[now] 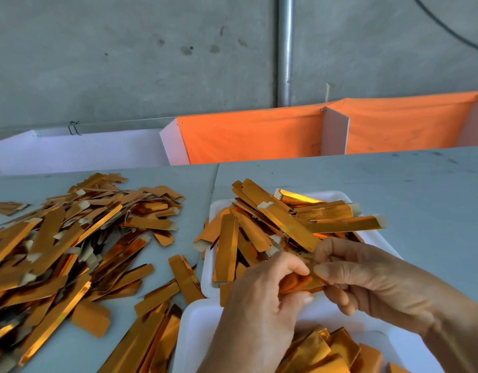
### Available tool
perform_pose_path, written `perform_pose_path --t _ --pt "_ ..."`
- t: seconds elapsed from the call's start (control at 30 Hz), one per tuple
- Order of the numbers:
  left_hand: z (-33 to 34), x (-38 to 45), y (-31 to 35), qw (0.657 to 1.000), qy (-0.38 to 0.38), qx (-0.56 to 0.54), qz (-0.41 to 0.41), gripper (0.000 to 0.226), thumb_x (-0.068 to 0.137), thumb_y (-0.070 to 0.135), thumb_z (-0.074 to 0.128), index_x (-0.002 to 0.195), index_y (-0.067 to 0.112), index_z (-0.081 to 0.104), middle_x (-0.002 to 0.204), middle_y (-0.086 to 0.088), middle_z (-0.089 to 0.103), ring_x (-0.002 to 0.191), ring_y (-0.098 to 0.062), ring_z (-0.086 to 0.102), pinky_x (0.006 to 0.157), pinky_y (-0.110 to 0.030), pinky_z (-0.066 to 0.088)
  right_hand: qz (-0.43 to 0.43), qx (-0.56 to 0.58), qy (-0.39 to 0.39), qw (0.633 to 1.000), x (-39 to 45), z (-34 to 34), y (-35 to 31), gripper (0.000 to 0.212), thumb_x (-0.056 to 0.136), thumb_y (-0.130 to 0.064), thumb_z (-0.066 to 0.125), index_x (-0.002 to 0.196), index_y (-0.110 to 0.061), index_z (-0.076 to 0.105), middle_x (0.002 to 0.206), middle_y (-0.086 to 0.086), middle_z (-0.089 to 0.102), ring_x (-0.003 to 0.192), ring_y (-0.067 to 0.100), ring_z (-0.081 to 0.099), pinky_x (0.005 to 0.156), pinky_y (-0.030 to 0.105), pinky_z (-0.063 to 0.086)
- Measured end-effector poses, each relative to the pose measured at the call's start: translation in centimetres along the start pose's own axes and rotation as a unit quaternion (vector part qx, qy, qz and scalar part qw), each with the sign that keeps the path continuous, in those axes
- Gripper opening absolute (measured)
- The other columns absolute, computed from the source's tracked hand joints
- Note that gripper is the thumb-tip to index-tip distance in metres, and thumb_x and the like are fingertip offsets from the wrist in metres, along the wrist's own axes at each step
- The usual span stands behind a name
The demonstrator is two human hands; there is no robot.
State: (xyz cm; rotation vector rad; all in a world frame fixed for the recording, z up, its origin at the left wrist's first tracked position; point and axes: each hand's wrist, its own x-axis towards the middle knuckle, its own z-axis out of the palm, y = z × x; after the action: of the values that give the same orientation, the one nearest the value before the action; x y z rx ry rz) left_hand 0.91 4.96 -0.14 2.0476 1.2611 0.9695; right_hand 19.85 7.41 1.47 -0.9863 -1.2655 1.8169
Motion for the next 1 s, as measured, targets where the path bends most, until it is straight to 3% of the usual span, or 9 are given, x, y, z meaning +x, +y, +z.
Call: perform_pose_path --t 0.2,0.4,0.57,0.7,0.87,1.0 --pt "0.08 0.01 -0.07 1.0 -0.013 0.002 -0.007 0.029 0.084 0.029 0.068 0.099 0.045 0.048 0.104 0.025 0.062 0.103 0.004 0.055 0.08 -0.015 0.05 0.014 -0.024 0.024 0.999 -0.13 0.0 -0.06 0.012 0.066 -0.006 0.072 0.076 -0.007 0.065 0.06 0.015 0.053 0.047 0.02 0.052 0.043 0.023 0.048" --pt "0.08 -0.02 -0.12 1.0 -0.006 0.01 -0.003 0.027 0.085 0.032 0.066 0.099 0.045 0.048 0.101 0.025 0.062 0.101 0.006 0.054 0.077 -0.01 0.047 0.013 -0.031 0.045 0.998 -0.16 0.22 -0.13 0.016 0.066 -0.006 0.067 0.081 -0.005 0.06 0.057 0.015 0.054 0.046 0.02 0.05 0.043 0.024 0.046" --pt "0.06 -0.05 -0.05 1.0 -0.004 0.001 -0.005 0.028 0.085 0.032 0.067 0.099 0.046 0.048 0.107 0.027 0.061 0.104 0.008 0.054 0.087 -0.011 0.046 0.015 -0.026 0.051 0.998 -0.26 0.26 -0.21 0.016 0.065 -0.006 0.065 0.081 -0.005 0.06 0.056 0.015 0.055 0.044 0.019 0.05 0.042 0.023 0.046" --pt "-0.03 -0.06 -0.02 1.0 0.001 -0.003 0.002 0.031 0.084 0.032 0.068 0.1 0.048 0.047 0.105 0.026 0.062 0.102 0.008 0.056 0.086 -0.012 0.047 0.015 -0.025 0.056 0.998 -0.29 0.36 -0.32 0.018 0.066 -0.006 0.063 0.083 -0.004 0.059 0.056 0.016 0.055 0.044 0.019 0.05 0.042 0.023 0.046" --pt "0.09 -0.15 -0.13 0.999 0.006 0.036 0.011 0.031 0.086 0.036 0.064 0.102 0.05 0.043 0.106 0.03 0.058 0.103 0.008 0.05 0.084 -0.011 0.045 0.014 -0.059 0.07 0.996 -0.05 0.36 -0.03 0.009 0.085 0.004 0.062 0.088 -0.003 0.057 0.057 0.016 0.057 0.045 0.019 0.052 0.043 0.023 0.047" --pt "0.08 -0.18 -0.16 0.998 0.01 0.052 0.031 0.032 0.086 0.034 0.065 0.104 0.049 0.043 0.106 0.03 0.056 0.104 0.01 0.045 0.086 -0.016 0.046 0.001 -0.081 0.071 0.994 0.1 0.42 0.18 0.012 0.083 0.0 0.067 0.089 -0.004 0.058 0.058 0.015 0.058 0.047 0.019 0.052 0.045 0.022 0.047"
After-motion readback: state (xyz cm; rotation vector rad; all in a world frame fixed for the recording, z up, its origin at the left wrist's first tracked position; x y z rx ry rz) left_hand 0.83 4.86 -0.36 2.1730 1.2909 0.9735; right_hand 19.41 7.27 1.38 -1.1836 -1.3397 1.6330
